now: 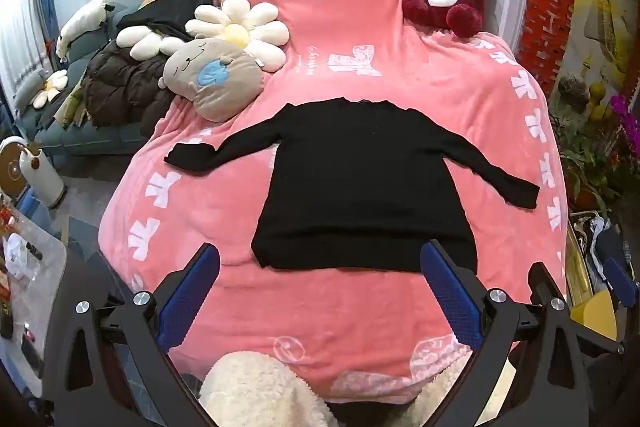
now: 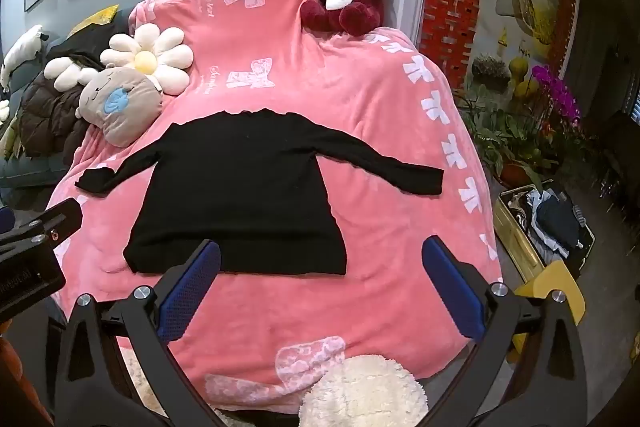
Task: Fold small clothes
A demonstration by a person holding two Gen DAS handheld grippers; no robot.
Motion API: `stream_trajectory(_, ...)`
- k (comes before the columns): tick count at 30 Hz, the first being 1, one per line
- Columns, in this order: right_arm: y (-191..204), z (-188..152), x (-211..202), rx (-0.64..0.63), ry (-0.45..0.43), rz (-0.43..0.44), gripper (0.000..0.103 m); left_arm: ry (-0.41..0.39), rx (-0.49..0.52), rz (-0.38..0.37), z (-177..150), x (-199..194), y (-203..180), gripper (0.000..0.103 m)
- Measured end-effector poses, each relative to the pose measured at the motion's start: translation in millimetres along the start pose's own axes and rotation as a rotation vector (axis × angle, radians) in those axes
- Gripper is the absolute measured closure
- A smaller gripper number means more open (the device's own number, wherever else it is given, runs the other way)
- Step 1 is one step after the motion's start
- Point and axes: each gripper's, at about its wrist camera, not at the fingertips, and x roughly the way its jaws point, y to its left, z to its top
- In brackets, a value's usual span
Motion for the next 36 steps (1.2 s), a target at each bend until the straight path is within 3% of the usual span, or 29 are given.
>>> stream_trajectory(36, 2.0, -1.6, 0.9, 0.006, 0.003, 0.006, 0.005, 0.013, 0.009, 0.012, -12.9, 12.3, 4.8, 0.005)
